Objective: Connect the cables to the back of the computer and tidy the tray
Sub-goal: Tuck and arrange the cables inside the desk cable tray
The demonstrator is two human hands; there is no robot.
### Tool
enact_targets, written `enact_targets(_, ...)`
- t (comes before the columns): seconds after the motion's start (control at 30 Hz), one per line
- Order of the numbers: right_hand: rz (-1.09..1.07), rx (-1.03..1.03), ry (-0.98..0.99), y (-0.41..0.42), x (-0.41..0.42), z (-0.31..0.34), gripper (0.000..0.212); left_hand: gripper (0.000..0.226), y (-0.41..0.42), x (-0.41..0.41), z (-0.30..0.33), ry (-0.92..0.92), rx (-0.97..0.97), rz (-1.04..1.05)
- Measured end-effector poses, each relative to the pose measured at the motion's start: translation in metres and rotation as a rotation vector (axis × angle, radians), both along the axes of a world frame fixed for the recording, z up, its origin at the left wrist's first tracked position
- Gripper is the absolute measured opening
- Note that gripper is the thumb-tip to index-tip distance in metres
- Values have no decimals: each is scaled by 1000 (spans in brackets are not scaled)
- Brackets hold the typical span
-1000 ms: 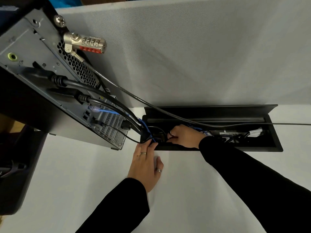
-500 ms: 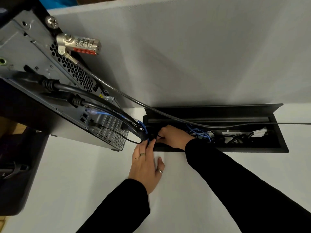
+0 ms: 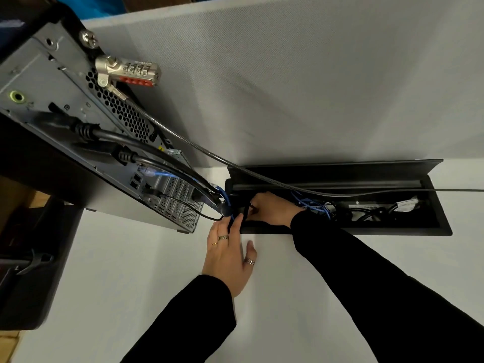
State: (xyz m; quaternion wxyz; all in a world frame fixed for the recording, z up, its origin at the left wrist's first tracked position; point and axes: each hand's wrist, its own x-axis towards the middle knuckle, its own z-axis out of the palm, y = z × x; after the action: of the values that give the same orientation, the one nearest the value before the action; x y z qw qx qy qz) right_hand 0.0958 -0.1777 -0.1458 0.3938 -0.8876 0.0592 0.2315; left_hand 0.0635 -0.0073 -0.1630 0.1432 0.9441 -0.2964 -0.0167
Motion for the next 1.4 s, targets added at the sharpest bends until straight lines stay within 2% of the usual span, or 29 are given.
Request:
enact_targets(0.17, 10, 22, 21, -7, -6, 9, 35, 57, 0, 1, 0, -2, 30, 2)
enact_targets(0.33, -2, 53, 25, -17, -17, 14, 18, 60, 1, 1, 0, 42, 43, 25)
enact_targets(0.43, -76, 26, -51, -14, -26, 13, 19, 59, 0, 1, 1, 45, 60, 23)
enact_targets(0.5, -72, 32, -24, -15, -26, 14, 17, 59, -1, 1, 2, 56, 67, 26)
enact_targets(0.67, -67, -3, 92, -10, -25, 27, 40, 59, 0, 1, 5, 69, 78, 22)
enact_targets(0.83, -128, -120, -72, -2, -50, 30, 29, 55, 0, 2, 3, 75, 49, 5)
enact_targets(0.93, -183, -217, -336, -14, -72, 28, 22, 55, 3, 0, -1, 89, -26, 3)
enact_targets(1.03, -299, -336, -540, -35, -97, 26, 20, 46, 5, -12, -2, 128, -277, 63)
enact_targets(1.1, -350, -442, -505, -50, -111, 22, 25, 36, 0, -26, 2, 102, -432, 22)
enact_targets(1.17, -341, -446, -397, -60, -119, 16, 32, 34, -13, -36, 7, 77, -485, -130)
enact_targets(1.27, -285, -351, -381, -65, -125, 9, 36, 45, -48, -29, 17, 123, -405, -295)
enact_targets(1.4, -280, -284, -391, -71, -122, 6, 30, 60, -83, -7, 20, 134, -35, -456)
